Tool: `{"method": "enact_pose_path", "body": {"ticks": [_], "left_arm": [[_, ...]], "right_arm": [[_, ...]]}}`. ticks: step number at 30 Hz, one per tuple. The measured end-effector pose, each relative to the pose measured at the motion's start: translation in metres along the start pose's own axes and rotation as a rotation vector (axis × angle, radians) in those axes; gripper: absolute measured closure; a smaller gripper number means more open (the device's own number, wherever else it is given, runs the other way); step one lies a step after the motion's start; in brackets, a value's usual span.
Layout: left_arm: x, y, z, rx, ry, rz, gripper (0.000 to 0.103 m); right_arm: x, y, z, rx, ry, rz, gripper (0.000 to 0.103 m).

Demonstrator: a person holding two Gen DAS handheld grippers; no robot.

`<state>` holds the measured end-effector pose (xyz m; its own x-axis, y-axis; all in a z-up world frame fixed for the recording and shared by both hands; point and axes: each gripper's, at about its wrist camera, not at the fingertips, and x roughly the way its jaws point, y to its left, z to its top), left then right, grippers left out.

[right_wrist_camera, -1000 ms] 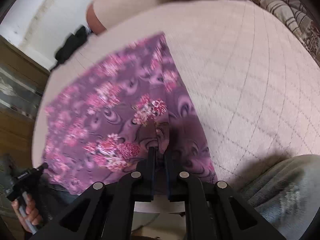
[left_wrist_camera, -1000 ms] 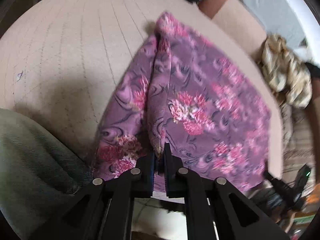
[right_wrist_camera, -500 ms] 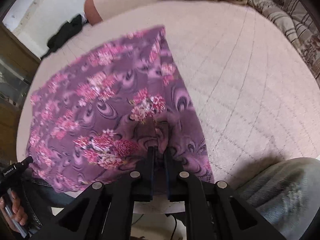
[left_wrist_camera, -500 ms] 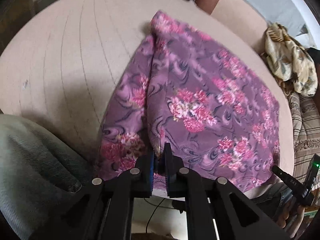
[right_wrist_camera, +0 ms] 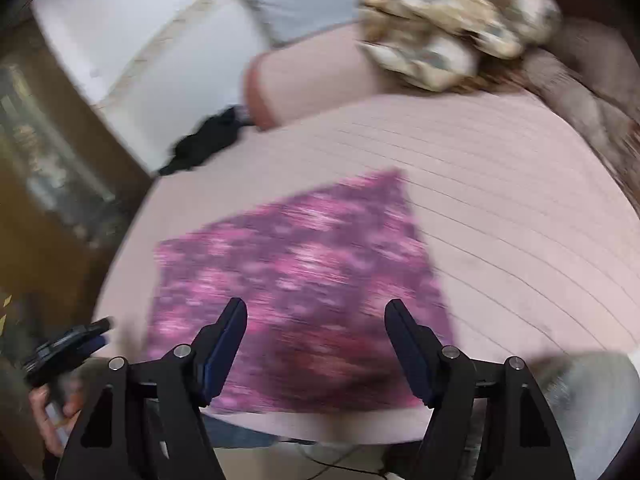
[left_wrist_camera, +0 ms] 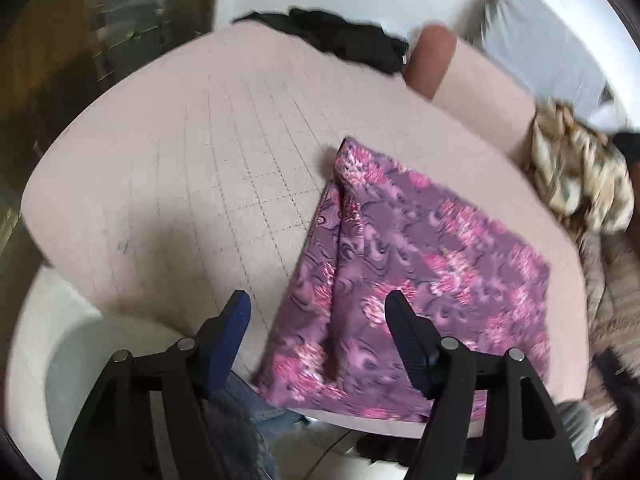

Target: Fold small clothes

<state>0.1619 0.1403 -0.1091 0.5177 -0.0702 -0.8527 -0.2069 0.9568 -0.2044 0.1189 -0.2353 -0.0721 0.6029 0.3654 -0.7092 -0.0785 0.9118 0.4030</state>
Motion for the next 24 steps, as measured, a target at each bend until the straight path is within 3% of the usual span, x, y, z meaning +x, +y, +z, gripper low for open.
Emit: {"method": "enact_pose_path", "body": {"ticks": [6, 7, 10, 12, 16, 20, 24], "left_arm": [[0.051, 0.018, -0.001, -0.019, 0.124, -0.063, 0.034], [0.060, 0.026, -0.008, -0.054, 0.181, -0.089, 0.034], [0.062, 0.035, -0.013, -0.114, 0.220, -0.175, 0.030], [0.069, 0.039, -0.017, -0.142, 0.248, -0.186, 0.028], [0.072, 0.037, -0.018, -0.123, 0.282, -0.213, 0.025], [0.076, 0.038, -0.020, -0.133, 0.303, -0.213, 0.029], [0.076, 0.035, -0.025, -0.123, 0.318, -0.253, 0.030]], "right_arm": [[0.061, 0.074, 0.022, -0.054, 0.148, 0.217, 0.026], [0.076, 0.086, 0.025, -0.060, 0.180, 0.238, 0.026], [0.115, 0.109, 0.033, -0.071, 0.261, 0.266, 0.026], [0.140, 0.125, 0.036, -0.083, 0.325, 0.288, 0.026], [0.183, 0.157, 0.040, -0.129, 0.423, 0.283, 0.026], [0.215, 0.189, 0.039, -0.156, 0.497, 0.262, 0.026], [0.240, 0.215, 0.029, -0.193, 0.571, 0.190, 0.026]]}}
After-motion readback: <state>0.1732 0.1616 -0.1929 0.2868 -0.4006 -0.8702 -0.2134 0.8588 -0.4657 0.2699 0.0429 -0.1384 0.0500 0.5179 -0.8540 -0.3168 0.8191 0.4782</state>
